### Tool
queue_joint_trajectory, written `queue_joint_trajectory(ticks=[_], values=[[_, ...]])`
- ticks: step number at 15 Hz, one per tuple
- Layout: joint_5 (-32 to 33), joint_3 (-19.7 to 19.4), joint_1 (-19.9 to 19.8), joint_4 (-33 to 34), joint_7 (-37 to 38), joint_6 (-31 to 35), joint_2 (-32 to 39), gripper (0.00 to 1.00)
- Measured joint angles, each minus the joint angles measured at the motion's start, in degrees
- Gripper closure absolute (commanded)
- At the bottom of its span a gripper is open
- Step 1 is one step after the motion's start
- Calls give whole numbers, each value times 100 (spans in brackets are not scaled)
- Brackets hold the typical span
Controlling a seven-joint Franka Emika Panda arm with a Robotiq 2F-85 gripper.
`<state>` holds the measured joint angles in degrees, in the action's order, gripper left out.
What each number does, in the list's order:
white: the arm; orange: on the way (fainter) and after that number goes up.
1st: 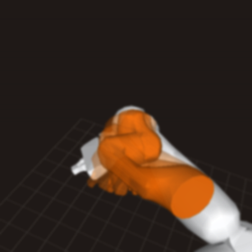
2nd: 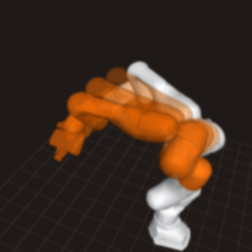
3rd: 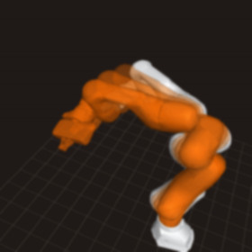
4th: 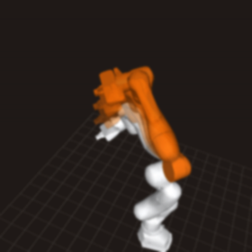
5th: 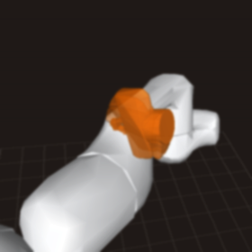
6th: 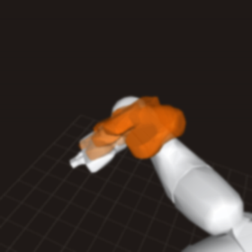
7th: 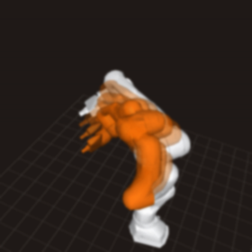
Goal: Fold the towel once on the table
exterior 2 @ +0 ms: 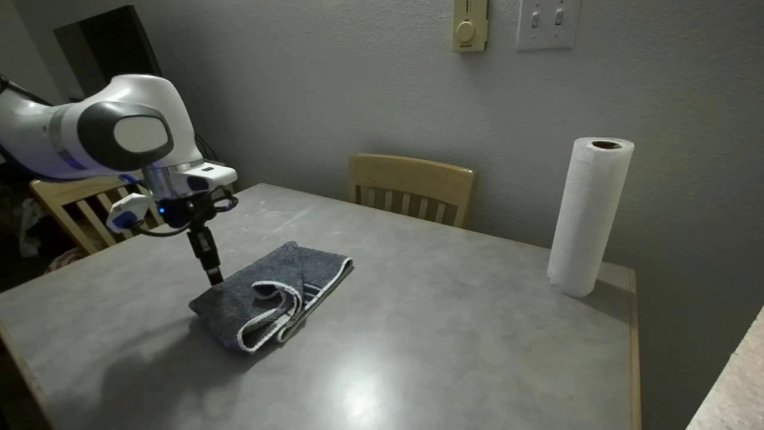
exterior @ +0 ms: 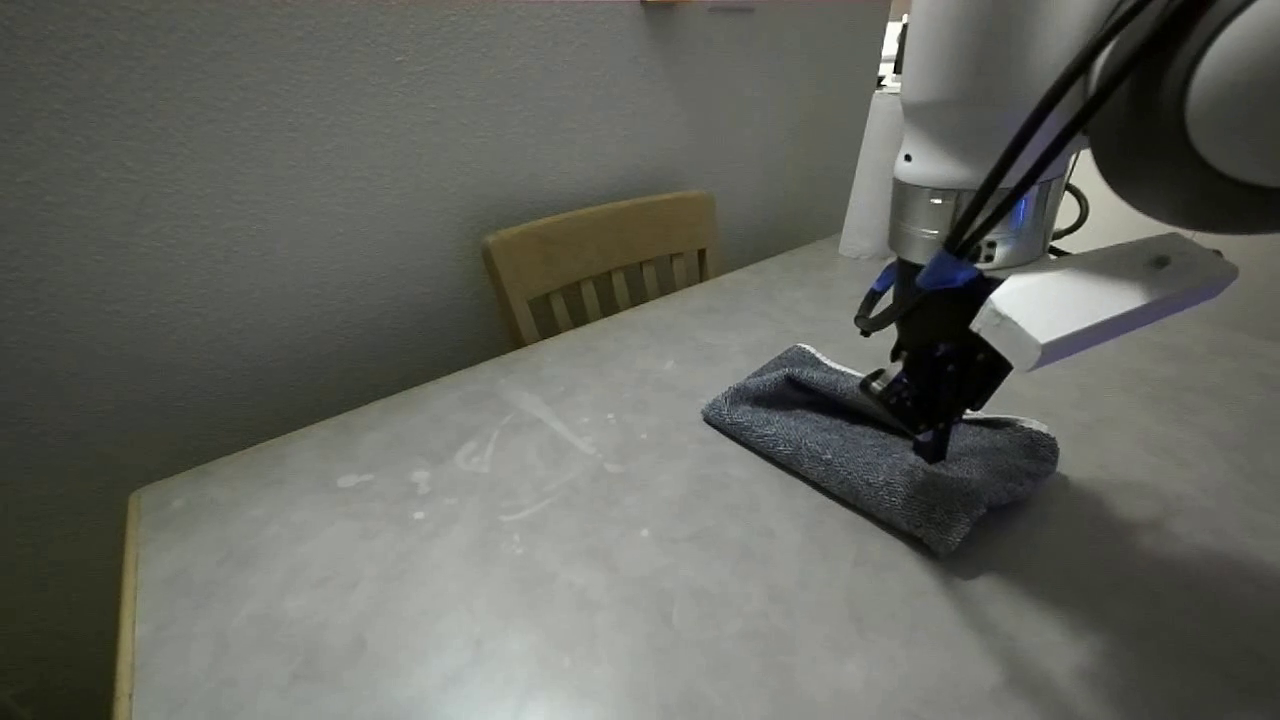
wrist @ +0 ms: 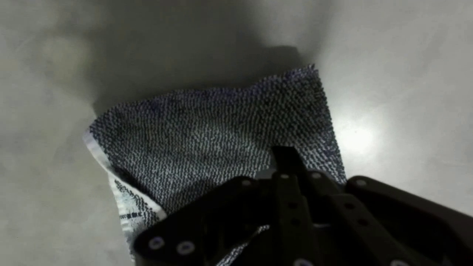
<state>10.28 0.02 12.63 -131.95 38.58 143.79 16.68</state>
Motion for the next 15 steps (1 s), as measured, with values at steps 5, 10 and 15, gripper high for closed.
queue_joint_trajectory(ticks=[5, 10, 15], values=[[326, 3, 85, 0, -74, 117, 45, 100], [761, -73, 171, -48, 5, 98, 63, 100], [1416, -335, 202, -133, 373, -174, 63, 100]])
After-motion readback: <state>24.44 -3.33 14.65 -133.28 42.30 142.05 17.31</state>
